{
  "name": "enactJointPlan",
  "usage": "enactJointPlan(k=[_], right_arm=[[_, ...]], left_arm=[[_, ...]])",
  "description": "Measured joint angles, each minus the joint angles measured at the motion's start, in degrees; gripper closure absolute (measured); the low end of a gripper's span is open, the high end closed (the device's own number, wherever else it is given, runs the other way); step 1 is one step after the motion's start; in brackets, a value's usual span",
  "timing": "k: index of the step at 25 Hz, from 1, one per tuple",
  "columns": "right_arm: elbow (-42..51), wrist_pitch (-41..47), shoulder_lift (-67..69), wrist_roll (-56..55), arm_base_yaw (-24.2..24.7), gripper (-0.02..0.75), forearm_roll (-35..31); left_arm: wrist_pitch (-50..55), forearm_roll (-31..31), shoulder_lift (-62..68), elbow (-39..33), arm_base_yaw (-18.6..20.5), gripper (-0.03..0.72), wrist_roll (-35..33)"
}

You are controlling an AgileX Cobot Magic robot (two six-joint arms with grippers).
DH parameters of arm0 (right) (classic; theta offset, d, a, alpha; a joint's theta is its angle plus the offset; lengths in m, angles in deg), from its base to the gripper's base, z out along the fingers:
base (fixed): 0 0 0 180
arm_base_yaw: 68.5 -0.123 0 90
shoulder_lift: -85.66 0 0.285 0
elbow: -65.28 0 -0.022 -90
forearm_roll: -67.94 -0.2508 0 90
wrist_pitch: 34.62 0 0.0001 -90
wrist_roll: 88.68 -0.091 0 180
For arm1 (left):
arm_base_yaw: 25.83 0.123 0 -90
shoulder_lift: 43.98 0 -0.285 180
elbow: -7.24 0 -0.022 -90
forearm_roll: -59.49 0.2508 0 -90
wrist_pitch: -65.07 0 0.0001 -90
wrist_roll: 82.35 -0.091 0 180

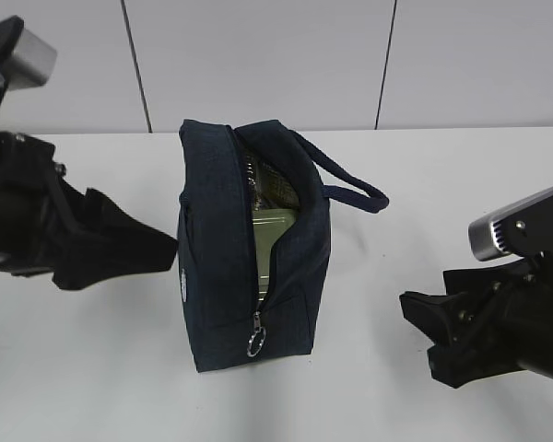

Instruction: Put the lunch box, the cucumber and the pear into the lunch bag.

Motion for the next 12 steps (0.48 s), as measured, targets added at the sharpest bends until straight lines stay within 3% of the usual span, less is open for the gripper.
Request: enactJointPlan(k=[7, 12], right_arm=[[0.0, -1.0, 0.1, -4.7, 0.0, 0.328, 7.4], [0.0, -1.2, 0.1, -6.8, 0.0, 0.328, 10.3]], left_arm=[[-14.5, -2.9, 3.3, -4.0, -11.5, 0.290, -0.1], [-21.9, -4.5, 8.6, -4.0, -12.8, 0.304, -0.1]])
